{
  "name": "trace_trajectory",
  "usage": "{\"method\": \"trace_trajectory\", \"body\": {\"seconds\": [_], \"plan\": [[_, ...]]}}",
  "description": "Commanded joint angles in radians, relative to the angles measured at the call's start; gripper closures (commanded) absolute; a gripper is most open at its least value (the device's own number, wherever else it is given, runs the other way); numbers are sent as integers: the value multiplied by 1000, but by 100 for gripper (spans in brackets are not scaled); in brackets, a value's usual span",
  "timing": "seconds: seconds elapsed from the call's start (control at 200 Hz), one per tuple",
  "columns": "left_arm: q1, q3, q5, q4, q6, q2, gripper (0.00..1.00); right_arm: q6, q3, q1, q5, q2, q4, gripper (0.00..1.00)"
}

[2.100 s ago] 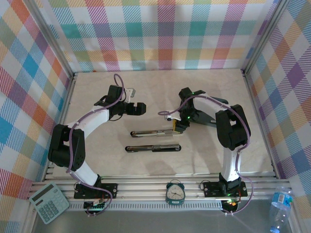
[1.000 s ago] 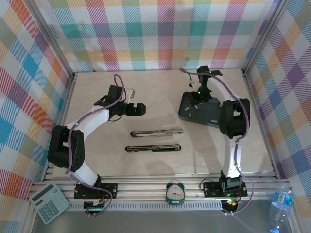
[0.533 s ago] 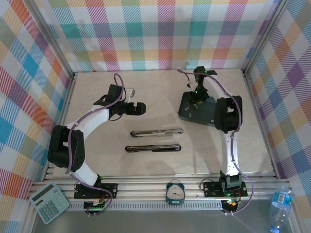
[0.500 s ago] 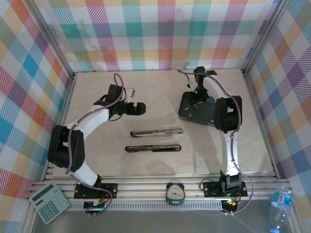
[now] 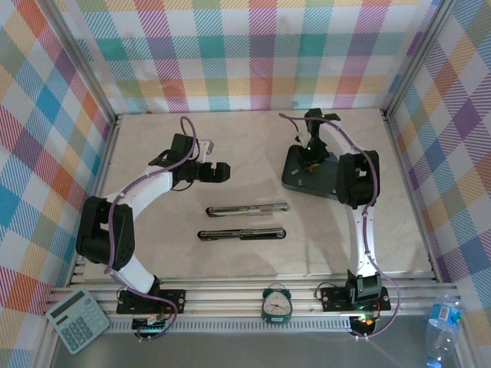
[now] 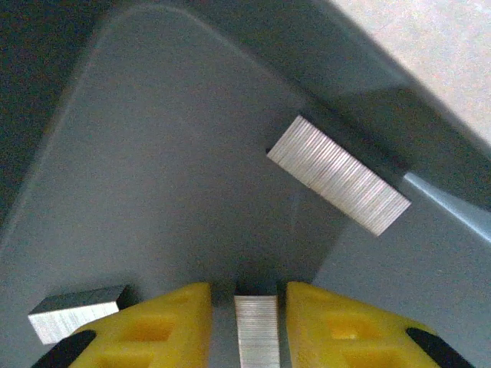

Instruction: Load the staples into the stapler

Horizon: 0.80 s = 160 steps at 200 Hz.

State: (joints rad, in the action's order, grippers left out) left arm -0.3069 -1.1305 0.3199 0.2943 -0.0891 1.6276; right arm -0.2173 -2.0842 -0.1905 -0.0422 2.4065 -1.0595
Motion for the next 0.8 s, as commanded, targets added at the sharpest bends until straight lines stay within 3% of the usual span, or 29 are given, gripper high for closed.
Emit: {"method": "trace_trajectory", "body": {"seconds": [0.0, 0.09, 0.225, 0.325, 0.795], "plan": [[-6, -27, -1, 22, -9, 8, 0, 6, -30, 3, 5, 25, -11, 68], [-6, -27, -1, 22, -9, 11, 0, 6, -31, 6, 7, 27, -1, 68], [-6, -29, 0, 26, -9, 11, 0, 2, -31, 9, 8, 24, 7, 80], [-6, -28, 2, 23, -9, 7, 0, 1, -6, 8, 23, -14, 32, 81], [-8, -28, 73, 6, -21, 20, 0, -204, 542, -60, 365, -547, 351, 85]]}}
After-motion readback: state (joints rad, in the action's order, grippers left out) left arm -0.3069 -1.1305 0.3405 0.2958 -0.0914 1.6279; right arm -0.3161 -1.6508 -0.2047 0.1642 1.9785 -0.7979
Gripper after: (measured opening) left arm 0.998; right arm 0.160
